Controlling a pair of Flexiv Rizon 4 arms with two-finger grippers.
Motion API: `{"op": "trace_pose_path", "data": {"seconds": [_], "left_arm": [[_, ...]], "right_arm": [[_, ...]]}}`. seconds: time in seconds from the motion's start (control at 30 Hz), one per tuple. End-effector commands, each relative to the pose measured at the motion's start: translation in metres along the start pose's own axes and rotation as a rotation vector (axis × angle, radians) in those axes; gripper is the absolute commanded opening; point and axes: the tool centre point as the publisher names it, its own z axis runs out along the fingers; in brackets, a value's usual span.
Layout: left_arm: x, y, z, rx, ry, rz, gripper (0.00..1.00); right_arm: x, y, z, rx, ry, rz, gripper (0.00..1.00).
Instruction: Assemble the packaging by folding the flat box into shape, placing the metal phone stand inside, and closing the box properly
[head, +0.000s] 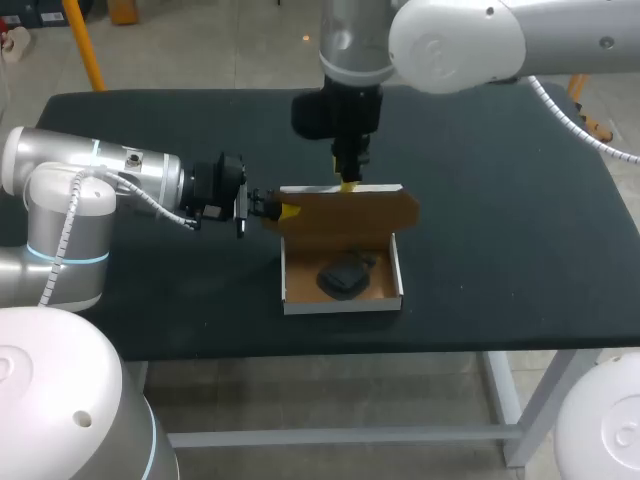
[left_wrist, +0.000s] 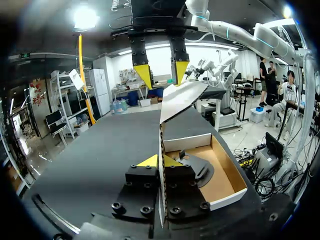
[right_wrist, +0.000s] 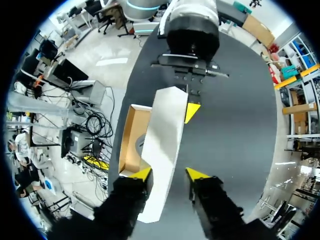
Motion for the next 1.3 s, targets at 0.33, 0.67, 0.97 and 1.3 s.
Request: {"op": "trace_pose_path", "data": {"seconds": [0.33,0.67,0.97,1.3], "left_arm": [[0.000,0.001,0.001,0.001,-0.001,0.000,0.00],[0.000,0.001,0.001,0.001,-0.001,0.000,0.00],[0.000,0.001,0.001,0.001,-0.001,0.000,0.00],[0.000,0.001,0.001,0.001,-0.001,0.000,0.00]], "right_arm": [[-0.004,0.004,0.013,0.016,0.014,0.006,0.48],[-0.009,0.002,0.019,0.016,0.033,0.009,0.49],[-0.013,0.003,0.027,0.018,0.062,0.008,0.49],[-0.015,0.004,0.037,0.019,0.097,0.007,0.45]]}}
